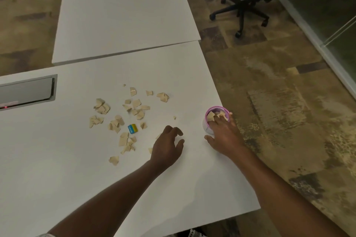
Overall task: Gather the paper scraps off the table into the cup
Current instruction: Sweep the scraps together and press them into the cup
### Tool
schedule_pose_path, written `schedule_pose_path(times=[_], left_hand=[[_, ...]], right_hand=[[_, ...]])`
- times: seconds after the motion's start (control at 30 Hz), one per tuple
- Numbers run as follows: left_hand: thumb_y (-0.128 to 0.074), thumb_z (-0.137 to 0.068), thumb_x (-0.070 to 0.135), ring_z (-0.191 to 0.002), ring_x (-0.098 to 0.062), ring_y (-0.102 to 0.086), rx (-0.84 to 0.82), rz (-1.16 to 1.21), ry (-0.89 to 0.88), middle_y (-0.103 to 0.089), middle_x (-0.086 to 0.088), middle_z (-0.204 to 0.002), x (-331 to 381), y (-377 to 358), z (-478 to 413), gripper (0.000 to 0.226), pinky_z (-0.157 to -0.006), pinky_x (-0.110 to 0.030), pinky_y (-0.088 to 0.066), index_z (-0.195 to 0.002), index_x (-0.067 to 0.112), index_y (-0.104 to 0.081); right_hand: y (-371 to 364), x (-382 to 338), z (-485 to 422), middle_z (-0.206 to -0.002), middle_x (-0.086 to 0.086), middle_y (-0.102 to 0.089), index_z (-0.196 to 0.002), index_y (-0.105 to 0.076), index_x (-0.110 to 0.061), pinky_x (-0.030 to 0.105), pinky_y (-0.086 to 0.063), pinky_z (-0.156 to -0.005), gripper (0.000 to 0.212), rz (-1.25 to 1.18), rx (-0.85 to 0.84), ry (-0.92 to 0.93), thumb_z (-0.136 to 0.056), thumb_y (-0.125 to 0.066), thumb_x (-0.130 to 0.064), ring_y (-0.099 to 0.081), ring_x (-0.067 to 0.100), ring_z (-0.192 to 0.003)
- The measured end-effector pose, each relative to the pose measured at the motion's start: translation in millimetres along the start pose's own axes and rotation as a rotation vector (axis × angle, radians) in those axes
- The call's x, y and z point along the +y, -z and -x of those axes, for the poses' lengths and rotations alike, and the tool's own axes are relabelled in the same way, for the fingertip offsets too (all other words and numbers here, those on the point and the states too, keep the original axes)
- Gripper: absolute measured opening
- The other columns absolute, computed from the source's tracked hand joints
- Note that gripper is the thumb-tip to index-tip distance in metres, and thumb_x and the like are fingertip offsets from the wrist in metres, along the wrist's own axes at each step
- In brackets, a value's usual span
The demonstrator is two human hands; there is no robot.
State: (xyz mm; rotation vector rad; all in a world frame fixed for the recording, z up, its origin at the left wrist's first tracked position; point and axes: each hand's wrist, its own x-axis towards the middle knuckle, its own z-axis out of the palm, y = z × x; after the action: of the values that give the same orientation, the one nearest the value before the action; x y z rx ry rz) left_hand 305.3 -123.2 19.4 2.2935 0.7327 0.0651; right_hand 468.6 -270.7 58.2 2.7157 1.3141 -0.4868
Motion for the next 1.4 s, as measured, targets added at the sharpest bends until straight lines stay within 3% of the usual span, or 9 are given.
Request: schedule_pose_path(times=[0.17, 0.33, 0.47, 0.67, 0.83, 1.03, 1.17, 1.3, 1.4], left_hand=[[-0.064, -0.089, 0.03, -0.079, -0.011, -0.053, -0.006, -0.058, 0.0, -0.054, 0.007, -0.107, -27, 13, 20, 0.02, -0.066, -0.029, -0.047, -0.107, 0.024, -0.058], [-0.064, -0.088, 0.03, -0.092, -0.015, -0.054, -0.014, -0.132, 0.023, -0.055, 0.005, -0.108, -65, 29, 50, 0.024, -0.072, -0.032, -0.051, -0.11, 0.021, -0.06], [-0.064, -0.087, 0.032, -0.089, -0.019, -0.055, -0.012, -0.206, 0.074, -0.057, 0.002, -0.101, -97, 44, 74, 0.02, -0.072, -0.032, -0.048, -0.103, 0.02, -0.063], [-0.07, -0.08, 0.034, -0.076, -0.025, -0.051, -0.012, -0.405, 0.144, -0.055, -0.003, -0.089, -146, 56, 112, 0.022, -0.062, -0.036, -0.045, -0.087, 0.016, -0.06], [-0.063, -0.082, 0.039, -0.082, -0.027, -0.052, -0.092, -0.478, 0.115, -0.056, -0.006, -0.101, -169, 56, 122, 0.029, -0.065, -0.038, -0.046, -0.101, 0.018, -0.056], [-0.054, -0.088, 0.045, -0.113, -0.031, -0.053, -0.119, -0.439, 0.021, -0.051, -0.011, -0.133, -170, 70, 75, 0.051, -0.084, -0.037, -0.049, -0.129, 0.014, -0.052], [-0.058, -0.087, 0.044, -0.11, -0.033, -0.053, -0.028, -0.414, -0.006, -0.051, -0.014, -0.132, -171, 94, 35, 0.053, -0.081, -0.039, -0.049, -0.129, 0.012, -0.053], [-0.064, -0.085, 0.044, -0.121, -0.044, -0.05, 0.114, -0.399, 0.16, -0.048, -0.025, -0.139, -188, 121, 3, 0.065, -0.091, -0.047, -0.048, -0.135, 0.006, -0.05], [-0.062, -0.087, 0.049, -0.139, -0.049, -0.031, 0.15, -0.353, 0.344, -0.026, -0.032, -0.155, -207, 134, -11, 0.079, -0.108, -0.057, -0.035, -0.147, 0.004, -0.037]], right_hand=[[12, -13, 2, -0.144, 0.006, -0.049, -0.128, -0.057, -0.016, 0.046, -0.009, -0.121, 0.048, -0.04, 0.142, -0.043, -0.09, -0.057, -0.045, -0.038, 0.024, -0.139], [10, -58, 15, -0.129, 0.012, -0.064, -0.113, -0.069, -0.011, 0.048, -0.04, -0.108, 0.036, -0.241, 0.354, 0.02, -0.084, -0.071, -0.032, -0.058, 0.03, -0.122], [-13, -113, 25, -0.122, 0.0, -0.065, -0.12, -0.065, -0.02, 0.033, -0.045, -0.095, 0.035, -0.34, 0.116, 0.183, -0.09, -0.06, -0.036, -0.061, 0.021, -0.11], [-66, -183, 31, -0.111, 0.004, -0.058, -0.113, -0.063, -0.025, 0.035, -0.046, -0.085, 0.03, -0.235, -0.218, 0.35, -0.093, -0.046, -0.037, -0.056, 0.026, -0.105], [-79, -207, 10, -0.103, 0.005, -0.058, -0.102, -0.062, -0.019, 0.036, -0.046, -0.077, 0.024, -0.188, -0.205, 0.322, -0.092, -0.046, -0.033, -0.056, 0.027, -0.101], [-57, -213, -45, -0.12, 0.004, -0.053, -0.121, -0.058, -0.019, 0.037, -0.046, -0.088, 0.034, -0.212, -0.126, 0.286, -0.09, -0.053, -0.032, -0.05, 0.025, -0.111], [-36, -208, -80, -0.123, 0.003, -0.053, -0.125, -0.057, -0.019, 0.036, -0.049, -0.084, 0.037, -0.264, -0.008, 0.224, -0.089, -0.056, -0.029, -0.051, 0.025, -0.112], [-20, -189, -117, -0.149, 0.009, -0.036, -0.142, -0.043, -0.019, 0.042, -0.042, -0.105, 0.055, -0.341, 0.046, 0.04, -0.091, -0.058, -0.03, -0.033, 0.029, -0.138], [-14, -176, -143, -0.161, 0.012, -0.015, -0.15, -0.029, -0.021, 0.046, -0.029, -0.117, 0.066, -0.382, 0.01, -0.079, -0.092, -0.058, -0.033, -0.012, 0.031, -0.149]])
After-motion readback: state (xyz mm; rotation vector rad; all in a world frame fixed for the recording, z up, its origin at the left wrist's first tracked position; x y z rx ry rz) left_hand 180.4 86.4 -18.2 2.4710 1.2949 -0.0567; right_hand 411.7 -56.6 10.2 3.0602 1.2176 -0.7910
